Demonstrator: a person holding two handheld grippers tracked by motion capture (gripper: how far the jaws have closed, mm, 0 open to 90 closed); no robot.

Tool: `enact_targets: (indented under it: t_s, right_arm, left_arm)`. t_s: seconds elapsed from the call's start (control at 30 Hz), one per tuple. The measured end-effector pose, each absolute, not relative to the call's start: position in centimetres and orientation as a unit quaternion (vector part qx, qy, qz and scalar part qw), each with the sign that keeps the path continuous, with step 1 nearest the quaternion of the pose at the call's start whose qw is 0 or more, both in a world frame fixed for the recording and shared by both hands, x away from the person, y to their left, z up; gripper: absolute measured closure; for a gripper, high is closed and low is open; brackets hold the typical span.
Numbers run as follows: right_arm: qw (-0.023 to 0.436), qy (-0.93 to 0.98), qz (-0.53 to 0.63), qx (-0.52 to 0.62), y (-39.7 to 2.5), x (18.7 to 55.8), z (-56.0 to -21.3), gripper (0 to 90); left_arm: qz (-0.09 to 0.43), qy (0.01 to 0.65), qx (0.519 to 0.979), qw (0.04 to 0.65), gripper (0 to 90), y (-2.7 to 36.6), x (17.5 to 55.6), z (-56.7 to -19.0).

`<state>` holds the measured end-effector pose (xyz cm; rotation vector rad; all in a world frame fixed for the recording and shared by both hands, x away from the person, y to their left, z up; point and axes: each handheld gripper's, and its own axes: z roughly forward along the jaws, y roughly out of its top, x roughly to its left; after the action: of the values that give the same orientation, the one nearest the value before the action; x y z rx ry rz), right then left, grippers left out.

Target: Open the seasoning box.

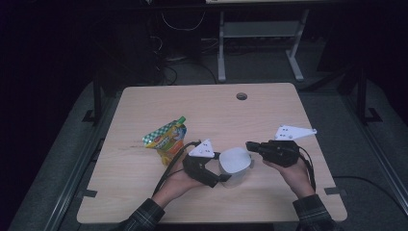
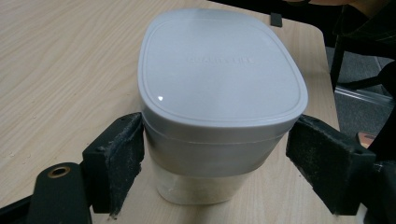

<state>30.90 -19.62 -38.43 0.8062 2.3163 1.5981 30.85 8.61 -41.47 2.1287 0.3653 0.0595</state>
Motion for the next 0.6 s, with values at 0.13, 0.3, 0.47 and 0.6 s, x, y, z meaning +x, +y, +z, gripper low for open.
enact_targets:
  t_s: [0.13, 0.3, 0.47, 0.6]
  right_arm:
    - [0.108, 0.787, 0.542, 0.274, -19.6, 30.9, -38.4, 89.7]
    - [0.107, 0.787, 0.542, 0.275, -19.6, 30.8, -38.4, 89.7]
    - [0.109, 0.787, 0.542, 0.275, -19.7, 30.8, -38.3, 89.7]
    - [0.109, 0.785, 0.544, 0.275, -19.8, 30.7, -38.2, 89.7]
  left_arm:
    - [0.023, 0.15, 0.867, 0.475, 20.4, 8.7, 30.8, -41.3]
    - [0.022, 0.149, 0.865, 0.479, 21.6, 8.8, 30.9, -40.9]
    - [0.024, 0.151, 0.863, 0.482, 21.9, 8.9, 30.8, -40.7]
    - [0.024, 0.15, 0.859, 0.489, 25.4, 9.1, 30.9, -40.1]
